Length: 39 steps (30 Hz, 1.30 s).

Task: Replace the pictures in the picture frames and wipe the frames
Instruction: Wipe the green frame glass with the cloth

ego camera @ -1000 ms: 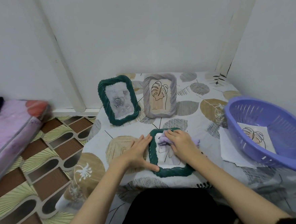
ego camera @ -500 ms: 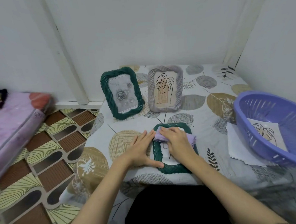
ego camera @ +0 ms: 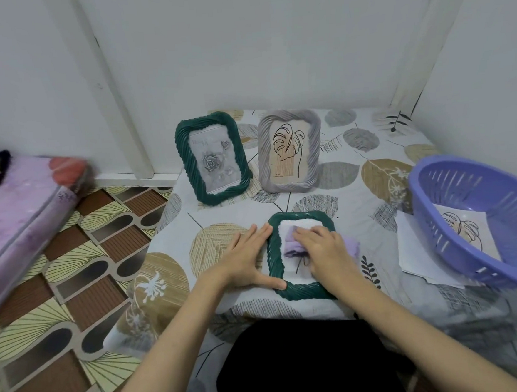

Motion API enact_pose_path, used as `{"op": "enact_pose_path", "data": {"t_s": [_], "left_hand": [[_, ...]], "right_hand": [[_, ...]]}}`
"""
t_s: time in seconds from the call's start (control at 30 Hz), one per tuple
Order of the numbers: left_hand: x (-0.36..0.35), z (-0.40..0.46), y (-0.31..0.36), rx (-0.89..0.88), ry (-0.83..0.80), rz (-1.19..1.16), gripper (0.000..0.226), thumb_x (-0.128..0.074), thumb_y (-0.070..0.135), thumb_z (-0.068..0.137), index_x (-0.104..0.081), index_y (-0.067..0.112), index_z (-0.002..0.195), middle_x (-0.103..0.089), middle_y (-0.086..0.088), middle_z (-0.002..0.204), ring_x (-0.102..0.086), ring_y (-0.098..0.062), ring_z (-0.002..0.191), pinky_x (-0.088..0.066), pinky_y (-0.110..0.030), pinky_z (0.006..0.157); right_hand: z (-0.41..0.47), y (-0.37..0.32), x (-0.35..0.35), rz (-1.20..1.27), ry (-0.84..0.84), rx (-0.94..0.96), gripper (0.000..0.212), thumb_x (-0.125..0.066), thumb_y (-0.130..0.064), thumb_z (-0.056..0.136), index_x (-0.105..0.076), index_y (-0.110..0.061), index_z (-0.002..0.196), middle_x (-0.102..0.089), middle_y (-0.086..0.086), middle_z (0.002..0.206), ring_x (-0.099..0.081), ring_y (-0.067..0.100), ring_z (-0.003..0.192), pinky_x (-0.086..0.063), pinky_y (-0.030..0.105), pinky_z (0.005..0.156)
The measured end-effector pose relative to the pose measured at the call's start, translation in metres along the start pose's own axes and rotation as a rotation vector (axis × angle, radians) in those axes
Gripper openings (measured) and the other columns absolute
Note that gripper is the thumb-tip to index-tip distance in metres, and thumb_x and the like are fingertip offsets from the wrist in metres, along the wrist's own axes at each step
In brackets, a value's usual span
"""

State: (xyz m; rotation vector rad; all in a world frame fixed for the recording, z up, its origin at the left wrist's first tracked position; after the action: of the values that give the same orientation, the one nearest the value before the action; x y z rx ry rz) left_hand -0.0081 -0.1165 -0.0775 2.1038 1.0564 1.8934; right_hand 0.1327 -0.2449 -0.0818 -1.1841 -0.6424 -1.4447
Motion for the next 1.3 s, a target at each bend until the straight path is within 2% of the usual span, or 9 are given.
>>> {"op": "enact_pose_path", "data": {"t_s": [0.13, 0.23, 0.43, 0.57, 0.67, 0.77, 1.0, 1.17, 1.3], "left_hand": [[0.001, -0.002, 0.002, -0.003, -0.001, -0.010, 0.117, -0.071, 0.060, 0.064, 0.004, 0.027, 0.148, 0.007, 0.011, 0.157, 0.018, 0.007, 0.131, 0.015, -0.032, 0.116], [0.002, -0.003, 0.004, 0.001, 0.001, -0.009, 0.116, -0.071, 0.058, 0.066, 0.004, 0.026, 0.148, 0.006, 0.010, 0.157, 0.018, 0.008, 0.129, 0.015, -0.030, 0.115], [0.001, -0.002, 0.001, 0.007, -0.008, -0.001, 0.117, -0.071, 0.060, 0.065, 0.004, 0.027, 0.148, 0.006, 0.010, 0.157, 0.016, 0.002, 0.137, 0.014, -0.034, 0.117], [0.001, -0.002, 0.001, 0.010, -0.008, -0.003, 0.116, -0.070, 0.061, 0.065, 0.004, 0.028, 0.148, 0.007, 0.011, 0.157, 0.016, 0.000, 0.139, 0.014, -0.035, 0.117], [0.002, -0.002, 0.002, 0.008, -0.008, -0.009, 0.116, -0.070, 0.060, 0.065, 0.004, 0.027, 0.148, 0.007, 0.010, 0.157, 0.018, 0.005, 0.134, 0.013, -0.036, 0.118], [0.001, -0.002, 0.002, 0.006, -0.010, -0.017, 0.116, -0.071, 0.060, 0.065, 0.004, 0.028, 0.148, 0.007, 0.010, 0.157, 0.019, 0.007, 0.131, 0.014, -0.035, 0.117], [0.003, -0.004, 0.006, 0.012, -0.011, -0.020, 0.115, -0.071, 0.057, 0.066, 0.003, 0.028, 0.148, 0.006, 0.010, 0.156, 0.018, 0.008, 0.128, 0.015, -0.032, 0.116], [0.001, -0.003, 0.002, 0.016, -0.001, -0.030, 0.116, -0.073, 0.058, 0.064, 0.001, 0.027, 0.148, 0.005, 0.010, 0.157, 0.016, 0.006, 0.133, 0.014, -0.034, 0.117], [0.004, -0.005, 0.008, 0.041, -0.033, -0.078, 0.114, -0.074, 0.053, 0.066, 0.002, 0.029, 0.148, 0.013, 0.019, 0.148, 0.020, 0.006, 0.125, 0.018, -0.031, 0.111]], "right_hand": [[0.021, 0.007, -0.003, 0.044, 0.004, -0.201, 0.052, -0.049, 0.006, 0.083, -0.050, -0.014, 0.130, -0.055, 0.004, 0.131, -0.044, 0.027, 0.118, -0.032, 0.038, 0.092], [0.022, -0.005, -0.011, 0.172, -0.102, -0.054, 0.052, -0.049, 0.003, 0.086, -0.049, -0.019, 0.133, -0.049, 0.003, 0.139, -0.042, 0.028, 0.125, -0.029, 0.039, 0.101], [-0.029, 0.028, 0.006, 0.073, 0.008, 0.319, 0.050, -0.056, -0.001, 0.064, -0.066, -0.020, 0.109, -0.067, -0.002, 0.116, -0.054, 0.019, 0.104, -0.046, 0.033, 0.084], [0.005, 0.014, 0.001, 0.034, 0.016, 0.122, 0.056, -0.075, 0.012, 0.049, -0.072, -0.013, 0.099, -0.071, 0.003, 0.106, -0.066, 0.033, 0.087, -0.052, 0.044, 0.070], [-0.007, 0.000, -0.005, 0.110, 0.006, 0.161, 0.053, -0.067, 0.010, 0.061, -0.068, -0.015, 0.108, -0.067, 0.002, 0.117, -0.061, 0.032, 0.100, -0.047, 0.043, 0.080], [-0.042, 0.019, 0.000, 0.115, -0.004, 0.318, 0.057, -0.057, 0.006, 0.062, -0.063, -0.021, 0.112, -0.065, -0.003, 0.120, -0.049, 0.018, 0.108, -0.038, 0.029, 0.088], [-0.013, 0.013, 0.008, 0.003, 0.082, 0.162, 0.037, -0.055, -0.009, 0.066, -0.072, -0.018, 0.097, -0.072, -0.001, 0.105, -0.067, 0.031, 0.085, -0.053, 0.042, 0.069], [-0.054, 0.016, 0.008, 0.022, 0.074, 0.360, 0.048, -0.048, -0.005, 0.065, -0.064, -0.026, 0.105, -0.067, -0.009, 0.113, -0.055, 0.016, 0.099, -0.049, 0.028, 0.079], [-0.040, 0.044, 0.022, -0.074, 0.084, 0.226, 0.054, -0.050, -0.001, 0.058, -0.066, -0.026, 0.102, -0.071, -0.005, 0.106, -0.063, 0.028, 0.089, -0.051, 0.035, 0.068]]}}
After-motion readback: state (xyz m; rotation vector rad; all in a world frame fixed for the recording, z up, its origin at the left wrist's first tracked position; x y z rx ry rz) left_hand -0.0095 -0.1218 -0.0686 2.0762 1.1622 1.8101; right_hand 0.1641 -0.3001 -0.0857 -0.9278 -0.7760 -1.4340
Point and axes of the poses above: each hand's wrist, its own z-axis towards the middle knuckle, its own x-axis out of the back of the hand, y = z × x, the point moved 1 cm from there along z, towards the middle knuckle
